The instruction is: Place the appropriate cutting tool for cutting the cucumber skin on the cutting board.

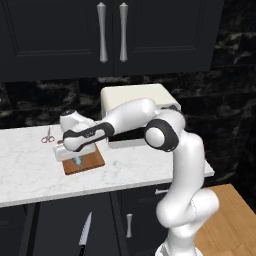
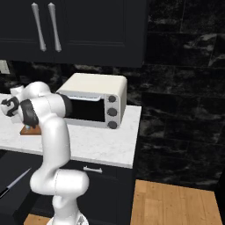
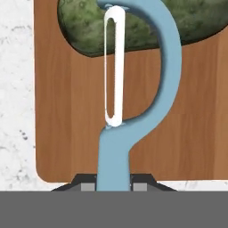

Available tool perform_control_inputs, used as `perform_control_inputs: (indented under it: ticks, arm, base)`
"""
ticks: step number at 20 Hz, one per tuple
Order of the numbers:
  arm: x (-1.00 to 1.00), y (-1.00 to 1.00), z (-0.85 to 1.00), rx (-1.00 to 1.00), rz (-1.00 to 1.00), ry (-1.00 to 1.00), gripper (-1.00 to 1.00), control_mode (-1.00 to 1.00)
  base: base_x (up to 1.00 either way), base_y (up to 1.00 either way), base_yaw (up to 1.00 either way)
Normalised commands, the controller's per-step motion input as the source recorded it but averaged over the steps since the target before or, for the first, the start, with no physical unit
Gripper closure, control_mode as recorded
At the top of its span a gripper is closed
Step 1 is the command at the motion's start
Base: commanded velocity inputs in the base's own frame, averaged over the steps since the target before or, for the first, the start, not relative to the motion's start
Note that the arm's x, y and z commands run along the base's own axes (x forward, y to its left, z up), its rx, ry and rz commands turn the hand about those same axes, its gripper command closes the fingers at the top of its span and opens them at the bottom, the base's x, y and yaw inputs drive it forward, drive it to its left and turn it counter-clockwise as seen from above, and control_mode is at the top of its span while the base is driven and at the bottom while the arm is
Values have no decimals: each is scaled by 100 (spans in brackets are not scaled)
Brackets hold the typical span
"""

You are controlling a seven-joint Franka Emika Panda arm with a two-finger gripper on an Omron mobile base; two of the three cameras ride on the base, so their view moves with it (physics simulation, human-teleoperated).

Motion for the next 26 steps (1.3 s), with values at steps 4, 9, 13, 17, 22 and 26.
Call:
perform_control_inputs:
  ticks: [4, 9, 13, 17, 22, 26]
  arm:
    - [6, 0, -36, 0, 0, 0, -100, -100]
    - [-3, 0, -5, 0, 0, 0, -100, -100]
    - [-33, -12, 9, 0, 0, 0, -100, -100]
    - [-71, -33, 56, 0, 0, -1, -100, -100]
    - [-67, -42, 70, 0, 0, -2, -100, -100]
    - [-43, -29, 41, 0, 0, -2, -100, -100]
  base:
    - [0, 0, 0]
    - [0, 0, 0]
    - [0, 0, 0]
    - [0, 0, 0]
    - [0, 0, 0]
    - [0, 0, 0]
